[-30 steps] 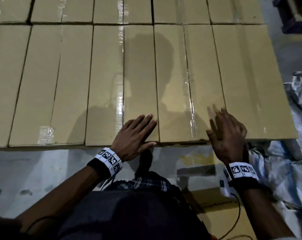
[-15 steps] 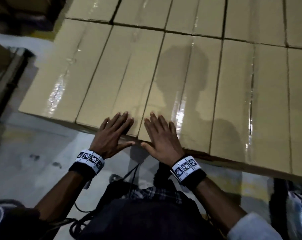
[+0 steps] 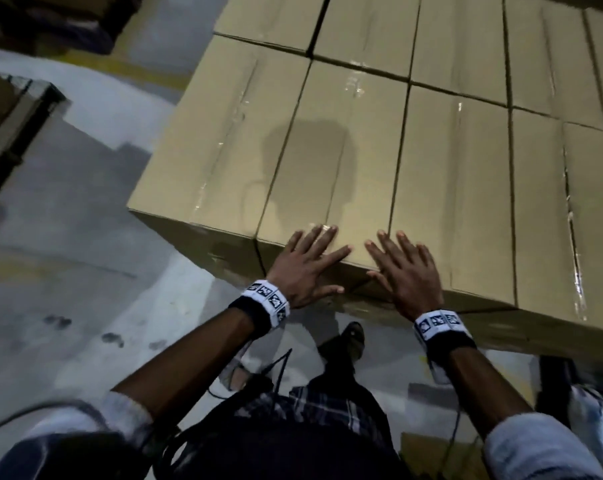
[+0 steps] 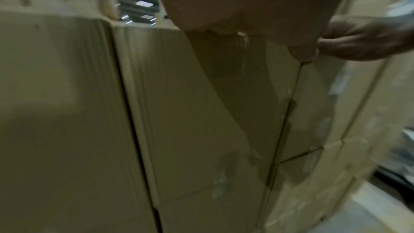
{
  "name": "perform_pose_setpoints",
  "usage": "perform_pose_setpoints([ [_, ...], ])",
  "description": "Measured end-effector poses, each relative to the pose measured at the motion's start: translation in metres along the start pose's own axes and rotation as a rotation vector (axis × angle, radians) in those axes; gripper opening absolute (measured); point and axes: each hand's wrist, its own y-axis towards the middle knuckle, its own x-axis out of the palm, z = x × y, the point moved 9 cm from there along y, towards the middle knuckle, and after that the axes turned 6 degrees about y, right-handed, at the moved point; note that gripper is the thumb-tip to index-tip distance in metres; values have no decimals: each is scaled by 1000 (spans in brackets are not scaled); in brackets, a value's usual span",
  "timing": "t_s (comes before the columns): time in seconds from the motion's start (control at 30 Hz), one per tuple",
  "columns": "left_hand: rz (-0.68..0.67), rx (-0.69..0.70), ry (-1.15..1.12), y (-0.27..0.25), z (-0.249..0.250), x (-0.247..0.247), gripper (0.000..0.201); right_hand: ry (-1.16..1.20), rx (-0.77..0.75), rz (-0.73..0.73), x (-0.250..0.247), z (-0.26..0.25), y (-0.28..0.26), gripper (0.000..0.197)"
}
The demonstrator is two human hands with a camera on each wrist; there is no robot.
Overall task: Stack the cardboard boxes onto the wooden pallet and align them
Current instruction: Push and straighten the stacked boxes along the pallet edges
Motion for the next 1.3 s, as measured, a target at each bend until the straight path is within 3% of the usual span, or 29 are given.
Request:
perform_pose_setpoints([
  [0.17, -42, 202, 94, -11, -8, -1, 96, -28, 5, -1, -13, -7, 4, 64],
  [0.27, -32, 280, 69, -16, -14, -6, 91, -74, 6, -42, -17, -9, 11, 71],
  [0.43, 17, 265, -32, -49, -49, -7, 80, -51, 47, -89, -22, -19, 11, 81],
  [0.57, 133, 29, -95, -95, -135, -17, 76, 55, 62, 33, -47, -83, 44, 79],
  [0.73, 220, -355, -181, -156, -273, -20, 83, 315, -25, 238, -61, -253, 152, 61],
  [0.8, 254, -514, -295, -174, -323, -17, 92, 407, 3, 210, -59, -320, 202, 63],
  [0.87, 260, -605, -554, -185, -359, -14, 96, 471, 6, 109, -52, -376, 245, 69],
  [0.97, 17, -570, -952, -180, -382, 10, 84, 451, -20, -41, -38, -429, 294, 72],
  [1.07, -237, -368, -860, -171, -379, 27, 67, 323, 9, -175, -19, -433, 315, 78],
  [1.17, -293, -250, -831, -160, -387, 24, 48, 266, 91, -282, -8, -417, 325, 79],
  [1.3, -404, -139, -846, -144, -394, 14, 57, 239, 110, -296, -17, -415, 327, 78],
])
